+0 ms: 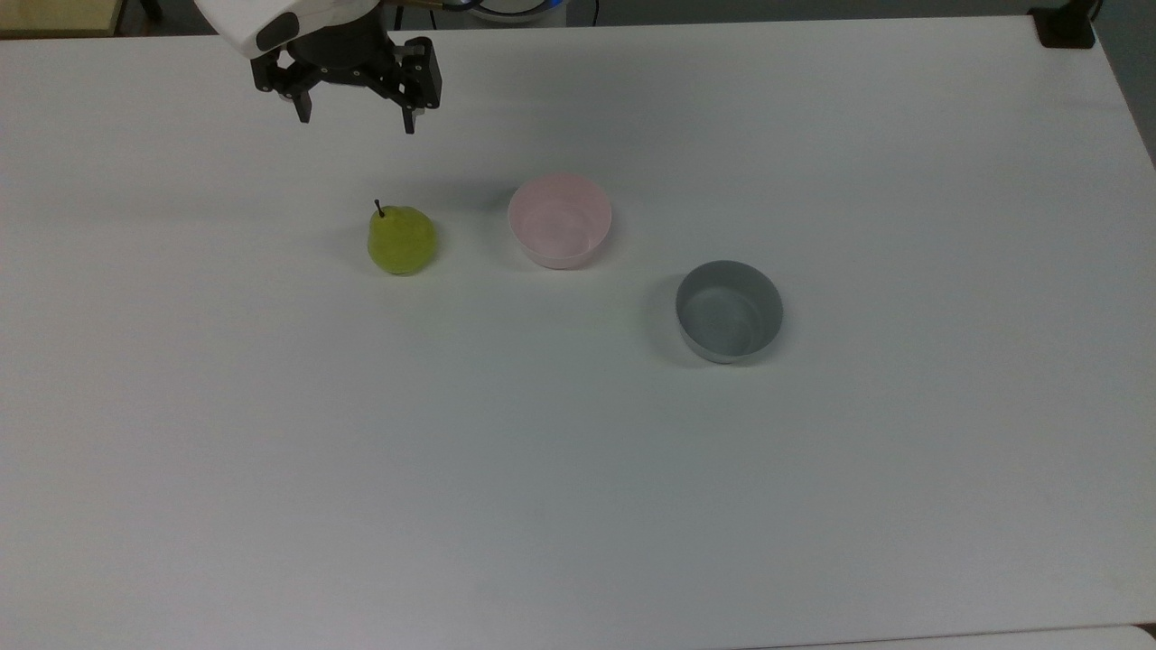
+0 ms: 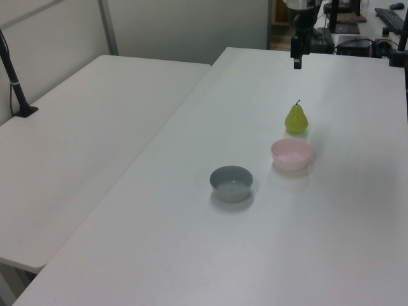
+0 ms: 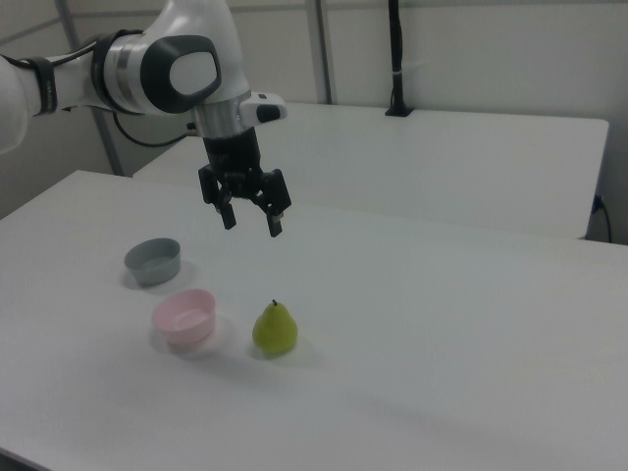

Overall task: Place the pear in the bowl
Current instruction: 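Move the open gripper down toward the yellow-green pear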

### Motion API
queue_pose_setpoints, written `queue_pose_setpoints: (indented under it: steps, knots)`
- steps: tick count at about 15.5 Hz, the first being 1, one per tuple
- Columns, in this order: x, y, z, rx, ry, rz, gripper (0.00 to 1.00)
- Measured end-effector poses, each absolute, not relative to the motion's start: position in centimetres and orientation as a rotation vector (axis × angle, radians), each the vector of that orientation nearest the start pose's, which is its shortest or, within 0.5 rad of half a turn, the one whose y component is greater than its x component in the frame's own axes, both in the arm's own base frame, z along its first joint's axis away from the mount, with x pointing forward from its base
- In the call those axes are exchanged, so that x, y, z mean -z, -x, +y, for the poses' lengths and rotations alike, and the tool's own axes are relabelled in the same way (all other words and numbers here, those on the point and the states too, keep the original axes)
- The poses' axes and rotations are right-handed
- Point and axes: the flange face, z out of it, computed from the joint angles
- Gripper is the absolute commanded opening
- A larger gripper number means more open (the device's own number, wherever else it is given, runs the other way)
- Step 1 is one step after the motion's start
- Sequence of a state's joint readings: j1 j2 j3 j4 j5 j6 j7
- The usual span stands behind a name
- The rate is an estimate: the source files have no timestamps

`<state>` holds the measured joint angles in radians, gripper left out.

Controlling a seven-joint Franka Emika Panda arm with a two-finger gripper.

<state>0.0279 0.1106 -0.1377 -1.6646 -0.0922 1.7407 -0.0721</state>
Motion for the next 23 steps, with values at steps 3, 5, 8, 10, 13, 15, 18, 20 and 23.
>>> queue_pose_setpoints:
  steps: [3,5,8,10,13,15,18,20,23]
  knots:
    - [-53.4,-58.8,-7.3,-0.067,3.243,0.042,1.00]
    - [-53.7,-58.7,-7.7,-0.060,3.243,0.055,1.00]
    - [-54.0,-58.5,-7.9,-0.053,3.243,0.061,1.00]
    - [-54.0,-58.5,-7.9,-0.053,3.241,0.061,1.00]
    - [-54.0,-58.5,-7.8,-0.052,3.230,0.064,1.00]
    - [-53.8,-58.5,-7.6,-0.054,3.211,0.069,1.00]
    - [-52.4,-58.6,-7.5,-0.096,3.199,0.009,1.00]
    - [-50.3,-58.8,-7.9,-0.161,3.191,-0.096,1.00]
    - [-47.1,-59.1,-8.4,-0.257,3.177,-0.145,1.00]
